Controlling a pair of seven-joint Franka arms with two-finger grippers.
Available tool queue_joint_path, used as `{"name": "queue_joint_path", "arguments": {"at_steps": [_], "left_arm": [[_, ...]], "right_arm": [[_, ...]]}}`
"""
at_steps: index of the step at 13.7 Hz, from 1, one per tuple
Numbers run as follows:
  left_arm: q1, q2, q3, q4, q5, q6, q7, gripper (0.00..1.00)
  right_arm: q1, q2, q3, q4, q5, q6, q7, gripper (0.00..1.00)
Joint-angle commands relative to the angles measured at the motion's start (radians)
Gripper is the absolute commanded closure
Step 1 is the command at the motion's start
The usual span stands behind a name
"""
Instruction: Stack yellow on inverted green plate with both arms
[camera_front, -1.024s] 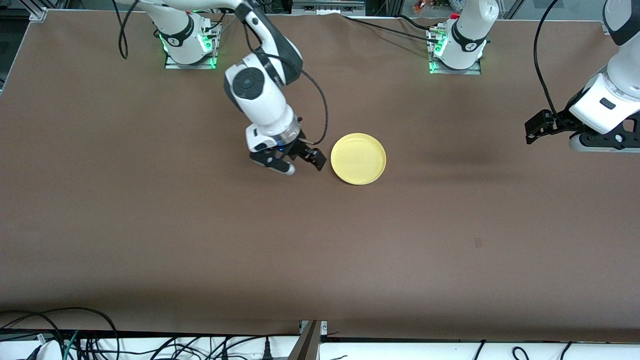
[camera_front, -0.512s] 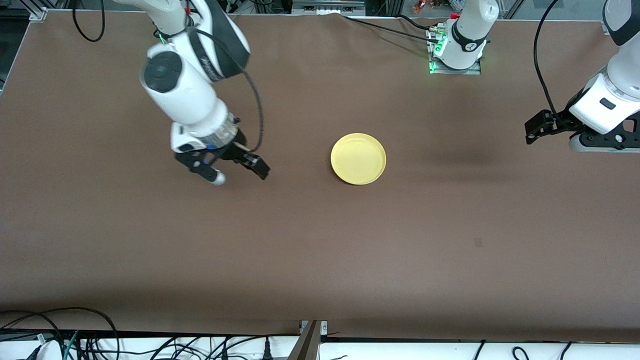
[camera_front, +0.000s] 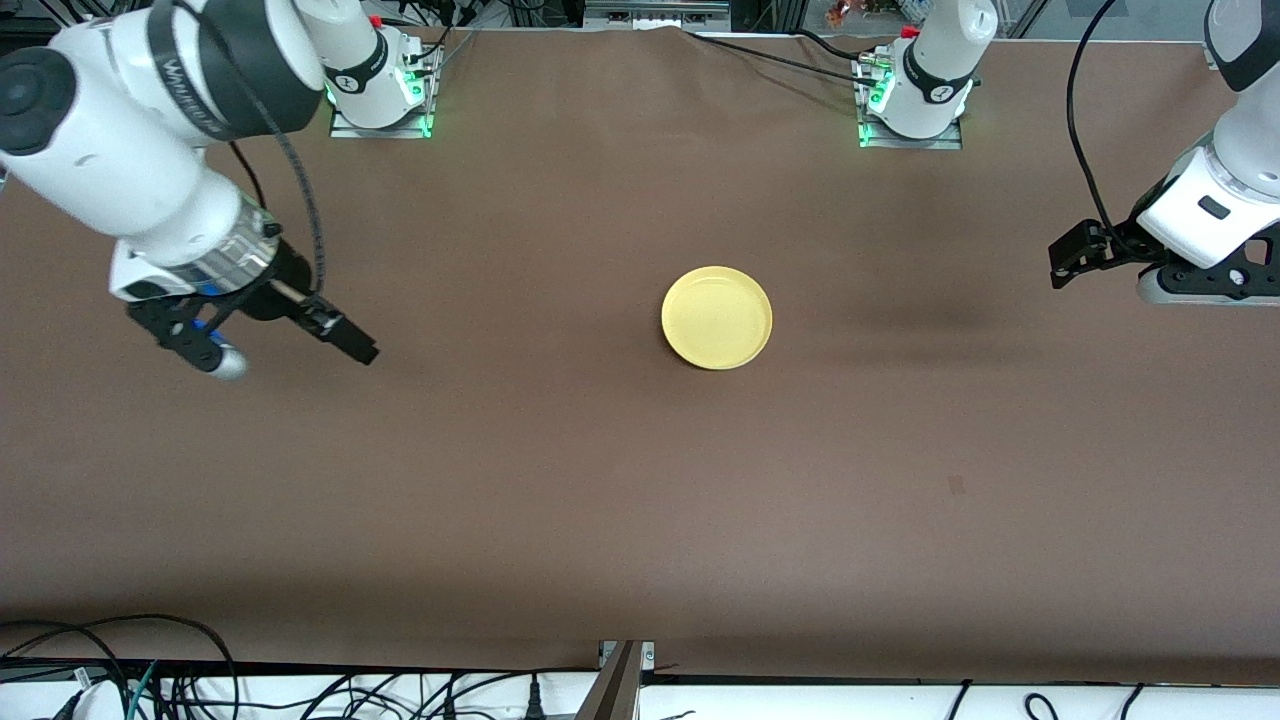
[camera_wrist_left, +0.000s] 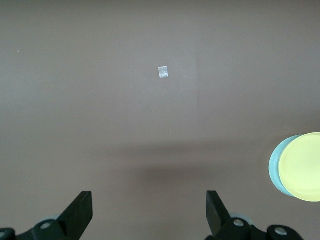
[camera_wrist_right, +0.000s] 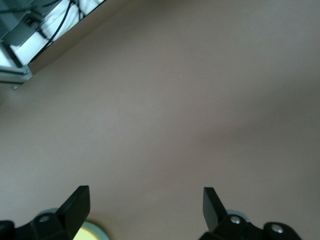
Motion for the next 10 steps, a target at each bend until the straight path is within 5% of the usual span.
{"name": "queue_joint_path", "arguments": {"at_steps": [1,4,8,10], "left_arm": [[-0.006,0.009,0.005,0.026,-0.009,-0.019,0.018,0.00],[-0.006,0.007,0.005,0.026,-0.009,-0.019,0.016,0.00],[-0.006,0.007,0.005,0.026,-0.009,-0.022,0.018,0.00],[0.000,0.006,0.006,0.026,-0.009,-0.038,0.018,0.00]], "right_arm": [[0.002,-0.035,-0.057,0.031,-0.001,-0.053,-0.072,0.00],[-0.099,-0.067,-0.016,0.017,-0.010,-0.163,-0.248,0.00],[-0.386,-0.150,0.285,-0.047,-0.172,-0.233,-0.421,0.00],[-0.467,-0.220,0.367,-0.130,-0.208,-0.232,-0.505,0.00]]}}
